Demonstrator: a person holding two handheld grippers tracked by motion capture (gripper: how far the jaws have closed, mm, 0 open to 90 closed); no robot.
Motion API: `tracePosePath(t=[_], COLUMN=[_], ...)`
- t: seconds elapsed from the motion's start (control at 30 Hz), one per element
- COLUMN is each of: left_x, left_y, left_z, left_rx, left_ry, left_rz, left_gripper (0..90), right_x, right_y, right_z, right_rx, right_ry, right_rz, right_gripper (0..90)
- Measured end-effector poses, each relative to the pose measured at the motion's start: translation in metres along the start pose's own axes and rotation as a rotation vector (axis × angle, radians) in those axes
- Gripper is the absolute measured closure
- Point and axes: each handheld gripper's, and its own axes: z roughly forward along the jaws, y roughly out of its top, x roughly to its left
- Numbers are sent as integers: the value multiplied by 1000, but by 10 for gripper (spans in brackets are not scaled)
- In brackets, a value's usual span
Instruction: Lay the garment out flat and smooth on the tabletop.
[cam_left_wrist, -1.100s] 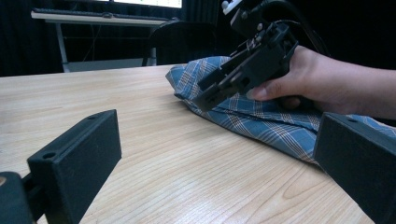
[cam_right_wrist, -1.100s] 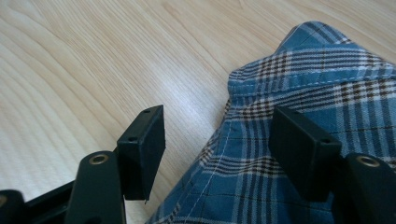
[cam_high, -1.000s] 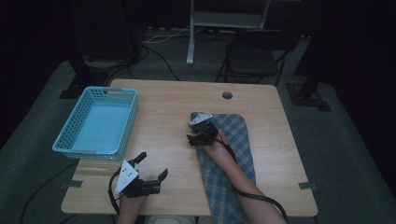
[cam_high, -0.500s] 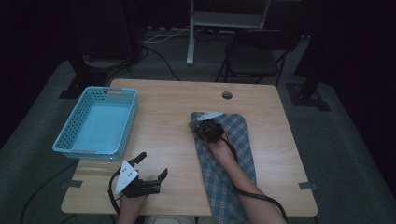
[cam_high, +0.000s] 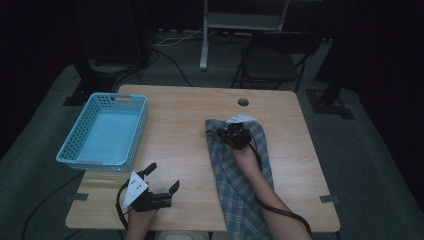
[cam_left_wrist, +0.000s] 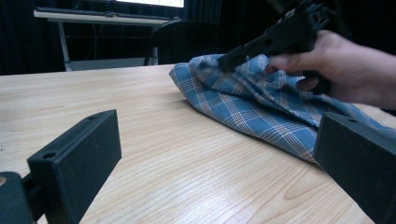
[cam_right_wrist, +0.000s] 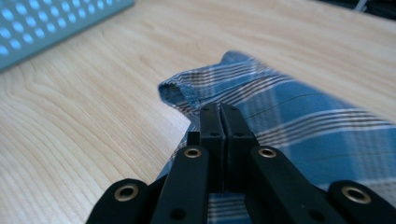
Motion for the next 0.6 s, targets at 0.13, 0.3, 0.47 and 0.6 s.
tracePosePath(t=[0.13,0.3,0.47,0.6], left_x=[0,0,0,0], left_y=[0,0,0,0], left_z=[0,0,0,0], left_rx=[0,2,3,2], left_ry=[2,1,3,2], left_rz=[-1,-3,-5,-3], left_gripper=[17,17,17,17], right_x=[-10,-28,-45,-58], right_y=[1,0,0,-1], right_z=[-19,-42,-66,-88], right_rx=[-40,-78,-113,-135], right_ry=[-12,-42,-90,-136], right_rz=[38,75,93,106], right_gripper=[886,886,887,886])
